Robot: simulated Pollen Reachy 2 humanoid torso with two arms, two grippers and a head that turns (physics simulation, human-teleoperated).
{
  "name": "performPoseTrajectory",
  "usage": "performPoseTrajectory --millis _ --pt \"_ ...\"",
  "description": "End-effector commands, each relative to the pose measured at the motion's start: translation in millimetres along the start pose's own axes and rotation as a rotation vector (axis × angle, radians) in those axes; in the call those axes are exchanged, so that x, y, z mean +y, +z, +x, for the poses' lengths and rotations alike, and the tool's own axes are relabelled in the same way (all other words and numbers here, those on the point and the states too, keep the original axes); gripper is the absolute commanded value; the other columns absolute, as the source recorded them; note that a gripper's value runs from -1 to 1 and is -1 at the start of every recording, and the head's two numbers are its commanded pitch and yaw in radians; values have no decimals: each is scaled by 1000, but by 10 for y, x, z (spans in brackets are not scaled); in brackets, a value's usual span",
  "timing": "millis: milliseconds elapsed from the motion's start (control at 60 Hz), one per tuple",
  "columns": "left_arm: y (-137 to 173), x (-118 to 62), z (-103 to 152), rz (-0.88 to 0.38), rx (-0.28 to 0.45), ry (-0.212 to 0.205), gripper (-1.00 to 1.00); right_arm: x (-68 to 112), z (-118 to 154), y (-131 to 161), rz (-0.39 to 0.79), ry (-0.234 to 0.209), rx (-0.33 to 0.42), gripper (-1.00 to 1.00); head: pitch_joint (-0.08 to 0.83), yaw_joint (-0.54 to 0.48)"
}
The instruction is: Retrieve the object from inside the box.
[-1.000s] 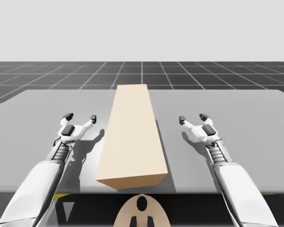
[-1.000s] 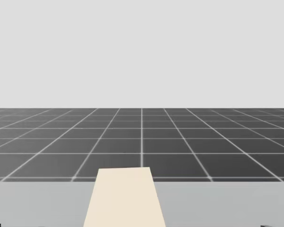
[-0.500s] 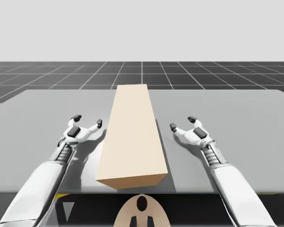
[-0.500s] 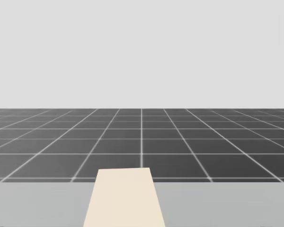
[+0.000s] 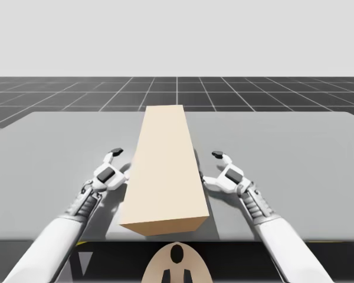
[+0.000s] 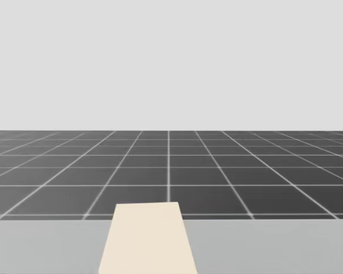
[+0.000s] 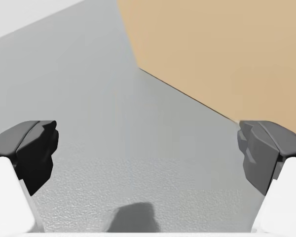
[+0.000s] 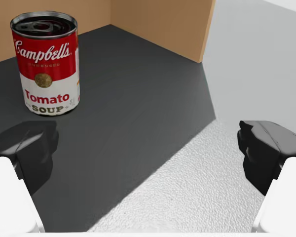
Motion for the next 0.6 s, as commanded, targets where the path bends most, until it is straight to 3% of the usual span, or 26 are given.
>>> performPoseTrajectory --millis 17,250,600 --pt "-2 -148 23 -68 -3 -31 -1000 101 -9 -61 83 39 -12 -1000 0 -13" --pt "-14 -172 0 -77 4 -36 -1000 118 10 -268 176 -3 -58 -1000 -3 -16" --pt "-29 -190 -34 -99 10 -48 -1000 55 -94 -776 416 27 -51 -1000 6 -31"
